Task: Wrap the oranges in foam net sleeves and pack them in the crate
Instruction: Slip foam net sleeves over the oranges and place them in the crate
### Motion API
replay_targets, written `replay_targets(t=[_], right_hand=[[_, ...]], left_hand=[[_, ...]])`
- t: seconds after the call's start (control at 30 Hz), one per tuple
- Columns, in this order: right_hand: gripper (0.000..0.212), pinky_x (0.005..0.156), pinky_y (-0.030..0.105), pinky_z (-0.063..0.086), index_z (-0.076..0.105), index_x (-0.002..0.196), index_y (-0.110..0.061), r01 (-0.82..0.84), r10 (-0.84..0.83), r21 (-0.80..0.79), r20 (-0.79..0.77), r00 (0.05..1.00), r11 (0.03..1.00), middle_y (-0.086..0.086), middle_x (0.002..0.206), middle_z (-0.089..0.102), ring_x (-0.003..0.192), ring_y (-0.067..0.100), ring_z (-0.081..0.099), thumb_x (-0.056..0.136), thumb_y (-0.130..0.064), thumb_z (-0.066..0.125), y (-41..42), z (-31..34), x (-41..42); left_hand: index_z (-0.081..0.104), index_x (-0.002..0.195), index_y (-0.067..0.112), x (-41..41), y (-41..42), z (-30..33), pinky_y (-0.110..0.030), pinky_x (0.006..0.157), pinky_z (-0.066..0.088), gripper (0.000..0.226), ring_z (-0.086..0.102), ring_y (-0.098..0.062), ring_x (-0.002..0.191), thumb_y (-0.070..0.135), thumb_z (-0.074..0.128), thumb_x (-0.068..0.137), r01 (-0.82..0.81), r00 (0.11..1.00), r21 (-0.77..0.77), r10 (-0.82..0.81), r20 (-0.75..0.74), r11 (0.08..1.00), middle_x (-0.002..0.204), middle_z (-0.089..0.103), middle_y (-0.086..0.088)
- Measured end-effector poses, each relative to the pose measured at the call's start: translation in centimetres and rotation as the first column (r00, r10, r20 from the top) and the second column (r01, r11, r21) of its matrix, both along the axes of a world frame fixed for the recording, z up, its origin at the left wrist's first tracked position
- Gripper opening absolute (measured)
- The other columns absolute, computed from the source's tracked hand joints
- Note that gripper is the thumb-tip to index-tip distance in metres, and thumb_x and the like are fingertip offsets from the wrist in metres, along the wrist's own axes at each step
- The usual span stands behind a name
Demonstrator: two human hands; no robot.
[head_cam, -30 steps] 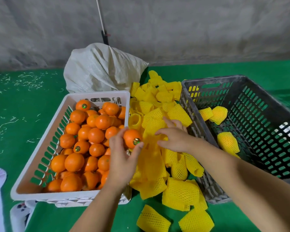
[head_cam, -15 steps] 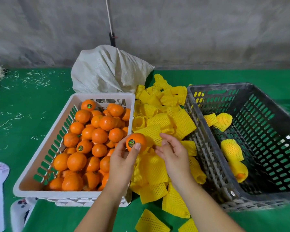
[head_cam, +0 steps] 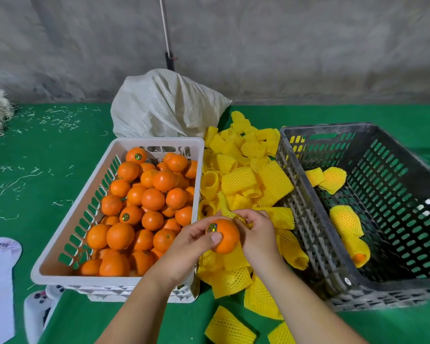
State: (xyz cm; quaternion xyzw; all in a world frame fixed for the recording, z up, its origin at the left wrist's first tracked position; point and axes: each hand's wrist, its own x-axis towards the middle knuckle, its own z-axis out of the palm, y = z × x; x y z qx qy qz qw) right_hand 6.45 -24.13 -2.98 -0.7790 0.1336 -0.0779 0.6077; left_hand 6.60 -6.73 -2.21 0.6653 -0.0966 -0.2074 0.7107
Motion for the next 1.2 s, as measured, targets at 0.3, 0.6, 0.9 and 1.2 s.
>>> replay_targets(t=[0.3, 0.6, 0.9, 1.2], right_hand=[[0.010, 0.074, 0.022, 0.047, 0.069, 0.097, -0.036, 0.038, -0.026, -0.120, 0.100, 0.995, 0.992, -0.019, 0.099, 0.061, 0.090, 0.000, 0.060, 0.094, -0.027, 0.072, -0.6, 0.0, -0.9], [0.002, 0.062, 0.019, 0.047, 0.068, 0.097, -0.035, -0.091, 0.118, -0.123, 0.240, 0.964, 0.988, -0.019, 0.087, 0.069, 0.078, 0.005, 0.065, 0.095, -0.035, 0.068, -1.6, 3.0, -2.0], [0.044, 0.092, 0.031, 0.052, 0.059, 0.138, -0.024, -0.216, 0.304, -0.332, 0.242, 0.921, 0.918, -0.003, 0.124, 0.049, 0.111, 0.008, 0.053, 0.097, -0.008, 0.061, 0.0, 2.4, -2.9], [0.018, 0.074, 0.022, 0.051, 0.074, 0.107, -0.014, -0.124, 0.287, -0.394, 0.386, 0.877, 0.911, -0.001, 0.104, 0.060, 0.088, 0.007, 0.058, 0.094, -0.007, 0.063, -0.8, 3.9, -2.7]], left_hand=[[0.078, 0.118, 0.035, -0.4, -1.3, -0.3, -0.033, 0.096, 0.058, 0.041, 0.071, -0.018, 0.115, 0.055, 0.075, 0.083, -0.174, 0.974, -0.017, 0.175, 0.143, 0.985, 0.120, 0.076, -0.001], [0.043, 0.137, 0.044, 0.1, -1.8, -1.9, -0.035, 0.084, 0.061, 0.075, 0.069, -0.024, 0.112, 0.063, 0.084, 0.078, -0.308, 0.898, 0.043, 0.275, 0.343, 0.951, 0.130, 0.059, -0.005], [0.048, 0.149, 0.029, 0.0, -0.7, -1.4, -0.036, 0.096, 0.056, 0.061, 0.063, -0.022, 0.126, 0.031, 0.067, 0.091, -0.131, 0.971, -0.083, 0.145, 0.192, 0.988, 0.136, 0.065, -0.004], [0.064, 0.126, 0.026, -0.4, -2.4, -1.3, -0.036, 0.072, 0.056, 0.054, 0.066, -0.019, 0.087, 0.046, 0.082, 0.080, -0.361, 0.901, -0.035, 0.358, 0.247, 0.932, 0.107, 0.075, 0.000]])
